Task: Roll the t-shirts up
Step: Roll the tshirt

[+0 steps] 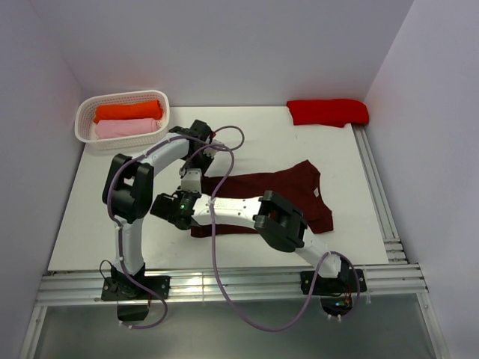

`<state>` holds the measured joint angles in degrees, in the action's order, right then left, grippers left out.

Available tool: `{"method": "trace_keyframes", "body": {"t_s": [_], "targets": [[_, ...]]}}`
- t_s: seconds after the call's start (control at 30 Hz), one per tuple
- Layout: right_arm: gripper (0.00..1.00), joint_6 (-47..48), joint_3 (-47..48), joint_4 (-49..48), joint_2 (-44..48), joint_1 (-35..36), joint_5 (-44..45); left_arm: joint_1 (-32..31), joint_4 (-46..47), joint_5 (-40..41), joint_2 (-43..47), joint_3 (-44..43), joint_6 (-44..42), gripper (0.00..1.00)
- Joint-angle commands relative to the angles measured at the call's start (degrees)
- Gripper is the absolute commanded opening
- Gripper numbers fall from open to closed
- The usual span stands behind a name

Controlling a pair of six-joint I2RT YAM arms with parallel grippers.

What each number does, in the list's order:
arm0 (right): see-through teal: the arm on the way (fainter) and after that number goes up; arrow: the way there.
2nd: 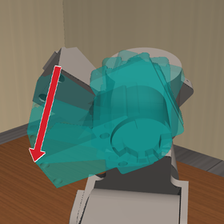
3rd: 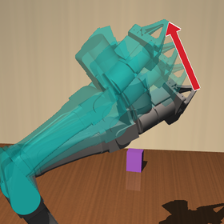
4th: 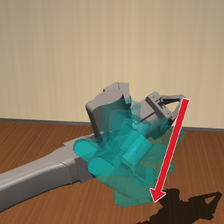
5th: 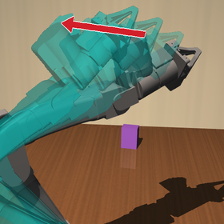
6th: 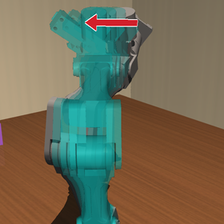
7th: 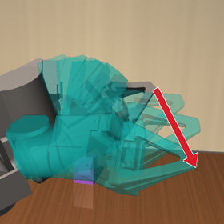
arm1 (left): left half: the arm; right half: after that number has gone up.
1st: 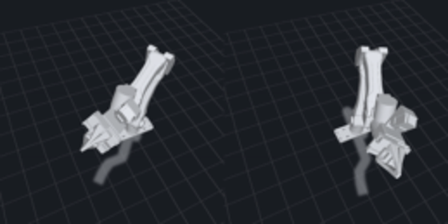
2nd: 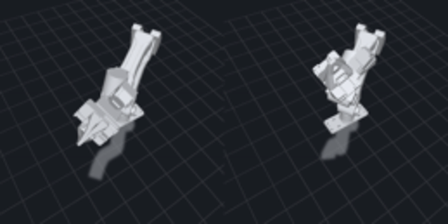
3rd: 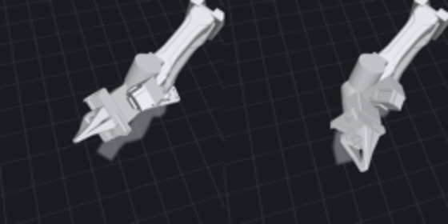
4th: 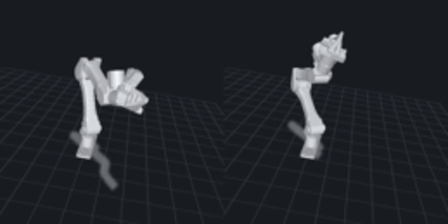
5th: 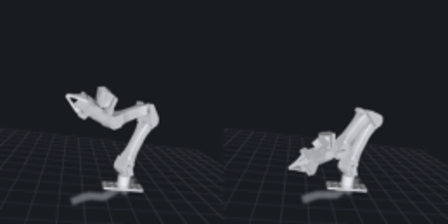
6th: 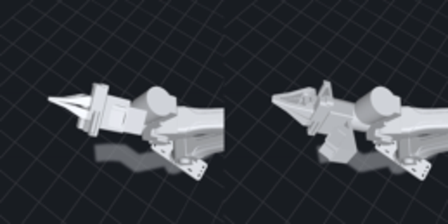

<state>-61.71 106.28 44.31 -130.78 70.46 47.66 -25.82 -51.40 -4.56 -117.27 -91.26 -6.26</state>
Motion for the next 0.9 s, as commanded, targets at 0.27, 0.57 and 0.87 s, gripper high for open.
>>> {"method": "trace_keyframes", "body": {"t_s": [0.27, 0.57, 0.87], "targets": [[0.17, -2.4, -13.9, -12.0, 7.2, -1.8, -3.5, -0.4, -2.2, -2.6, -0.9, -3.7, 1.1, 0.27], [0.15, -3.6, -35.6, -36.5, 20.2, -4.6, -12.9, 0.7, -3.8, -7.4, -0.4, -8.6, 1.0, 0.53], [0.12, -8.9, -50.5, -55.3, 25.7, -9.6, -23.7, 5.7, -5.6, -20.2, 2.7, -9.2, -0.9, 0.65]]}}
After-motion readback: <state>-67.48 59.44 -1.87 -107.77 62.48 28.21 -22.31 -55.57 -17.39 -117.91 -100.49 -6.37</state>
